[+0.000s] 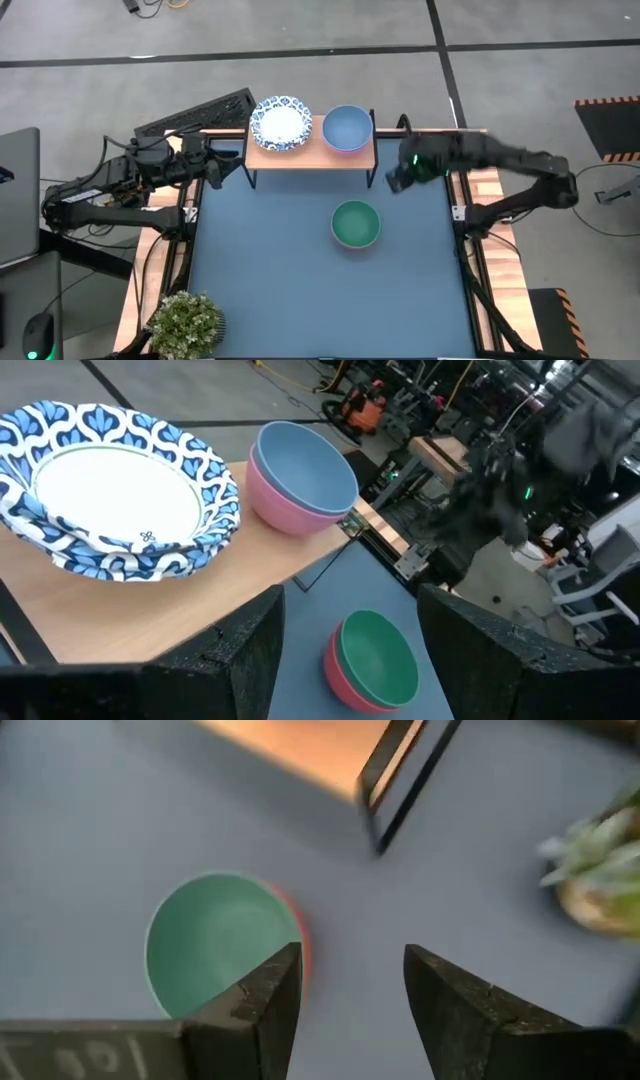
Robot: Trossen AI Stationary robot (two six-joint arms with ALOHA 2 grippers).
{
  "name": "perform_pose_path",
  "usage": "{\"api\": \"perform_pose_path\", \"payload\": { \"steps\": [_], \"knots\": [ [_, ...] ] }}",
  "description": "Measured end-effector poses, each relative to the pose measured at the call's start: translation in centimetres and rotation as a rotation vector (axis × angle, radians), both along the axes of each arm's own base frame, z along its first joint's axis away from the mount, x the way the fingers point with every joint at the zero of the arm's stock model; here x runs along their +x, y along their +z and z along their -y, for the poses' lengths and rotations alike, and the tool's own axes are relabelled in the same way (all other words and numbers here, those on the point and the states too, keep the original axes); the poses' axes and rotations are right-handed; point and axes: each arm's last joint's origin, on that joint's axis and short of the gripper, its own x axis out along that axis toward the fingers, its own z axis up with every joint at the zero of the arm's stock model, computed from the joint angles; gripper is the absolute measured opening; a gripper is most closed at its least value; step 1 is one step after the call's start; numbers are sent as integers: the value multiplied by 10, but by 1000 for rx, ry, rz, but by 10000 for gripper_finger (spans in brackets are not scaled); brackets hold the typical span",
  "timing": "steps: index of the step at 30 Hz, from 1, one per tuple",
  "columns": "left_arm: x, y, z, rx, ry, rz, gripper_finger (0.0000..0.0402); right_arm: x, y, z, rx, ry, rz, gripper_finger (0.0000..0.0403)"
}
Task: Place and stack bowls onto a shelf
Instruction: Stack the green bowl on the blue bowl on the shelf
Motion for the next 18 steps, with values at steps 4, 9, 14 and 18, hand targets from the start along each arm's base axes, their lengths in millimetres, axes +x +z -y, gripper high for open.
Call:
{"api": "perform_pose_path", "payload": {
  "steps": [4, 9, 14, 18],
  "knots": [
    [5, -2, -1, -27, -2, -8, 213, 12, -47, -21, 9, -9, 52, 201],
    [15, -6, -1, -46, -45, -40, 213, 23, -93, -33, 24, 1, 2, 201],
    [26, -11, -3, -65, -66, -72, 213, 37, -112, -37, 22, 21, -36, 201],
    [30, -13, -3, -71, -77, -89, 213, 47, -125, -40, 20, 35, -75, 201]
  ]
}}
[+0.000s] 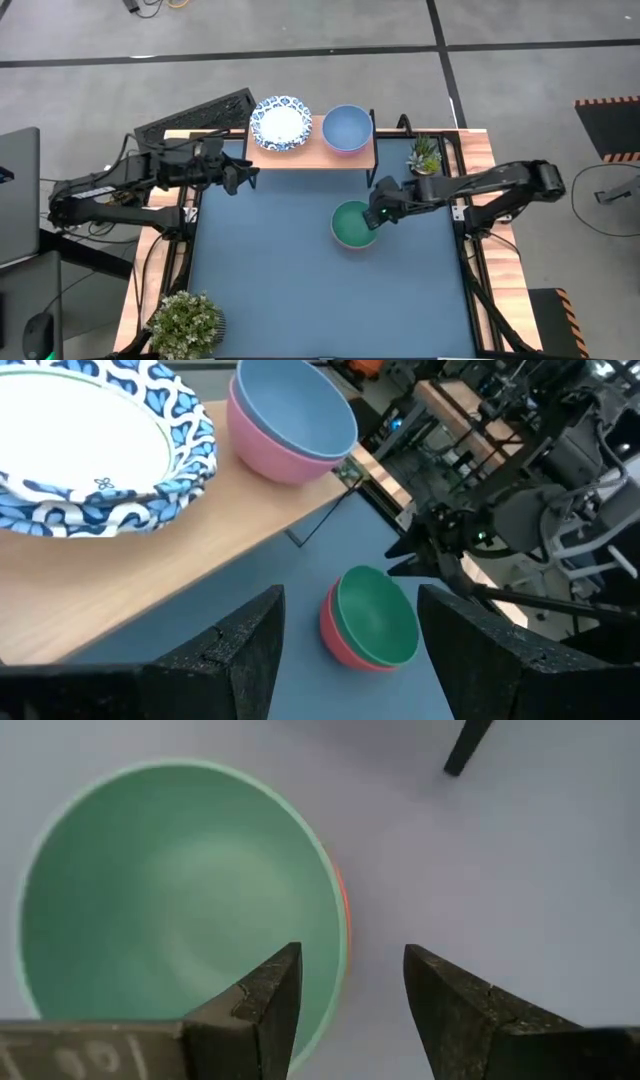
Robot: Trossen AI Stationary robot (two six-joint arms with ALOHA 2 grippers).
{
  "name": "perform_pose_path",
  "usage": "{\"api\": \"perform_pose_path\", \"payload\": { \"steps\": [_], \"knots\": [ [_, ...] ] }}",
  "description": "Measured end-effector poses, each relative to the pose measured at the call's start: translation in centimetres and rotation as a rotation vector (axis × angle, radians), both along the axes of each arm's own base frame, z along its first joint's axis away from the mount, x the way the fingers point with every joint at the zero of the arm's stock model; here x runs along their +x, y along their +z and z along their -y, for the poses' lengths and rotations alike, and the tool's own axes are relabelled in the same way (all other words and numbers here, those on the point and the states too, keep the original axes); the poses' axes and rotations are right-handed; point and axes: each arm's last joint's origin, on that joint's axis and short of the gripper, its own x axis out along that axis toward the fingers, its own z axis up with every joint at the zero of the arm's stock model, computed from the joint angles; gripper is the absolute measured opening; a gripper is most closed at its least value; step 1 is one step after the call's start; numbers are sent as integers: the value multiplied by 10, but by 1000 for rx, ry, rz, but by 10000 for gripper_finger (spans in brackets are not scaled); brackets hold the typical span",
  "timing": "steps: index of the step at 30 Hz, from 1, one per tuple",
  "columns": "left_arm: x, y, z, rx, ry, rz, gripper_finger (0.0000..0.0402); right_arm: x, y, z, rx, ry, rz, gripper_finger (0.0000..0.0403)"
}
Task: Place and stack bowls onto a shelf
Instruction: Stack the green bowl on the blue bowl on the shelf
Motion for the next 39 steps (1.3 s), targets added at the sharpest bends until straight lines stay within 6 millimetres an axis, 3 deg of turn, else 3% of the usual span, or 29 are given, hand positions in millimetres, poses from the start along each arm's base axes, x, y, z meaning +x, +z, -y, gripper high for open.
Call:
{"api": "perform_pose_path", "payload": {
  "steps": [9, 18, 29, 39],
  "knots": [
    [-4, 2, 1, 17, -3, 5, 213, 15, -24, 5, 44, 15, -76, 179],
    [-7, 1, 1, 16, -3, -1, 213, 14, -23, 7, 67, 22, -75, 30],
    [-7, 1, 1, 6, 2, 3, 213, 18, -2, 12, 95, 50, -18, 28],
    [-7, 1, 1, -7, 6, 7, 213, 8, 46, 20, 89, 90, 76, 30]
  ]
}}
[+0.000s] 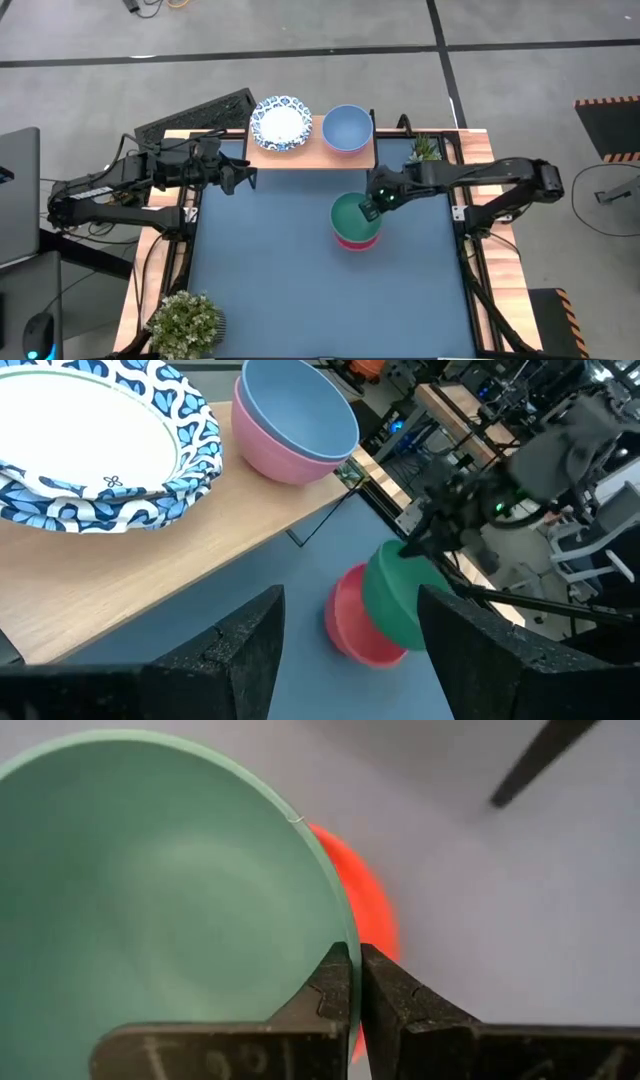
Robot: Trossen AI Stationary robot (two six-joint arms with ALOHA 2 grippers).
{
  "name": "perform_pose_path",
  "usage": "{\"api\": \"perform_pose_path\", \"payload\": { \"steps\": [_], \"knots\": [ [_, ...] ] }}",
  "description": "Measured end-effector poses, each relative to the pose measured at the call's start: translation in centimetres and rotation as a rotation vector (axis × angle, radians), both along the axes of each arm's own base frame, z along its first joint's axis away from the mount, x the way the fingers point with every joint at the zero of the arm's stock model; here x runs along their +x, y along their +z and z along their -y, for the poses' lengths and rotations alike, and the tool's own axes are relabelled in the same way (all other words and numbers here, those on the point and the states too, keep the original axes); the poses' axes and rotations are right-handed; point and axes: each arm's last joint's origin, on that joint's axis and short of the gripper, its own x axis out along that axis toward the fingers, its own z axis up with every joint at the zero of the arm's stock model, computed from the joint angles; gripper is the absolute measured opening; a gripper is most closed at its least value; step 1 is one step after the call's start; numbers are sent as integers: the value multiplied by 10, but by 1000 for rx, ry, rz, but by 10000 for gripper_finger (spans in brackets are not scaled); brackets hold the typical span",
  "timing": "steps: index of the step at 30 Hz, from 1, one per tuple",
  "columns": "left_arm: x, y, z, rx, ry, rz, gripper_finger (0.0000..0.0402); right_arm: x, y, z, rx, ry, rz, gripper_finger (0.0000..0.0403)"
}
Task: Place and stack bowls onto a shelf
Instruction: Stack the green bowl on the blue bowl on the shelf
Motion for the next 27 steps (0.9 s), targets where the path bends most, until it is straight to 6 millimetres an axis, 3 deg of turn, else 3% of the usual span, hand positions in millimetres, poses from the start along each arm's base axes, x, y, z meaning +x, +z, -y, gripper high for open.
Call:
{"api": "perform_pose_path", "payload": {
  "steps": [5, 14, 27],
  "knots": [
    [0, -1, 0, -2, 1, -14, 213, -9, 14, 13, 45, 21, 46, 30],
    [-1, -2, 0, 2, -3, -24, 213, -6, 6, 34, 128, 75, 28, 30],
    [-2, -6, 0, -12, -2, -65, 213, -8, 15, 40, 217, 145, 141, 31]
  ]
}}
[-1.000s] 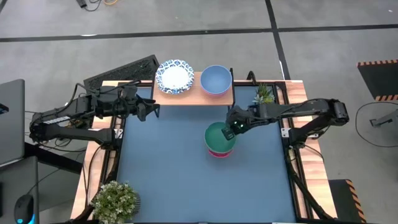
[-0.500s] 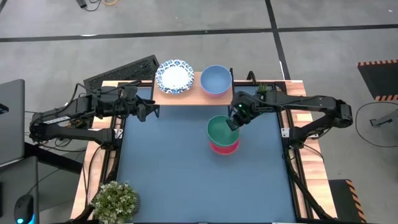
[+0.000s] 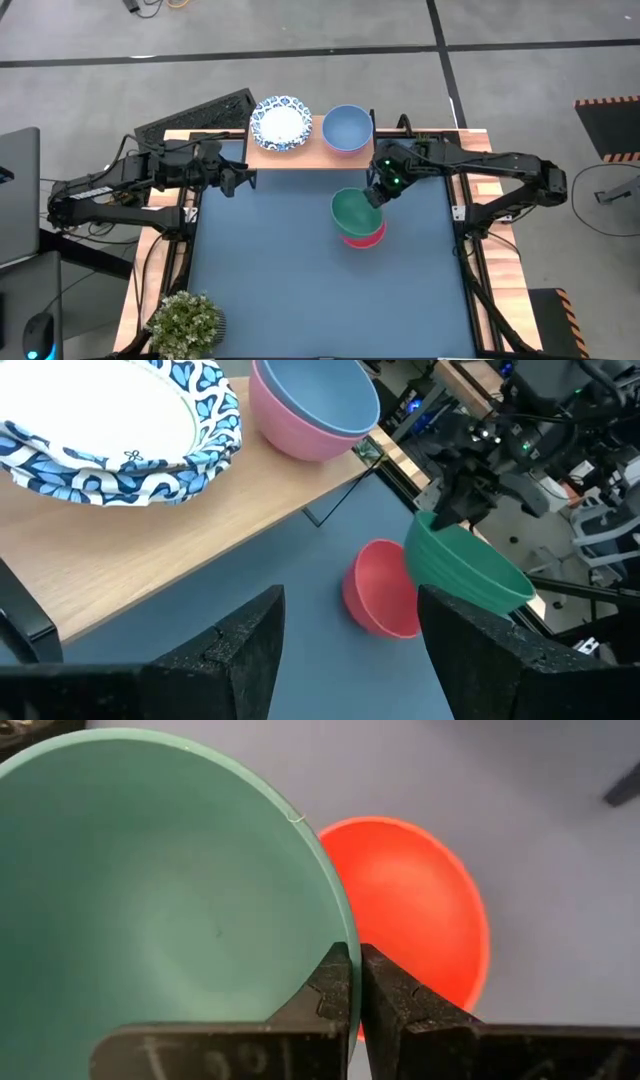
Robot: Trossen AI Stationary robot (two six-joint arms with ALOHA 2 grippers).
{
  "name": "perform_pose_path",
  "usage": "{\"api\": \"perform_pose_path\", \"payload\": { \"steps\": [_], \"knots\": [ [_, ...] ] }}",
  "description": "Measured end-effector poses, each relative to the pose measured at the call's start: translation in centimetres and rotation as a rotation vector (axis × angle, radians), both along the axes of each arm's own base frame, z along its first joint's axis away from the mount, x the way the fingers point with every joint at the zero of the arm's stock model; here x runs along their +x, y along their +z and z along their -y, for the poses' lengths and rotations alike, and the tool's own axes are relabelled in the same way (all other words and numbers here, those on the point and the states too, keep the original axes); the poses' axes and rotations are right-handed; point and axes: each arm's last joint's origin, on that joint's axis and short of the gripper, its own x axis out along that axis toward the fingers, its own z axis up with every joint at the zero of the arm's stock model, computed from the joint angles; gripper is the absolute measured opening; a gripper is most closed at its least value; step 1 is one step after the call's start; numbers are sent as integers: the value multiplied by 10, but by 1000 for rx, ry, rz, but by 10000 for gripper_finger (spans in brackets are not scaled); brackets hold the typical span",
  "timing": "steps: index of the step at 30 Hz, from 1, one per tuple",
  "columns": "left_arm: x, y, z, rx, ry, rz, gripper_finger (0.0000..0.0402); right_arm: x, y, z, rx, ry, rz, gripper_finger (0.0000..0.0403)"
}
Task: Place and stack bowls onto a shelf
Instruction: Stack the green bowl on the blue bowl on the shelf
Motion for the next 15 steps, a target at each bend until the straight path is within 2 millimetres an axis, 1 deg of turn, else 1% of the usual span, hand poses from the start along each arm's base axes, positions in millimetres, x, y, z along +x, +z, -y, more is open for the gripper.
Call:
{"api": "perform_pose_path", "payload": {
  "steps": [10, 12, 15],
  "knots": [
    [0, 0, 0, -6, 2, 2, 213, 1, 1, -3, -10, 5, 2, 31],
    [0, 0, 0, -18, 6, 7, 213, 0, 10, 0, -18, -3, 30, 31],
    [0, 0, 0, -27, 2, 10, 213, -1, 42, 6, -67, -16, 149, 31]
  ]
}}
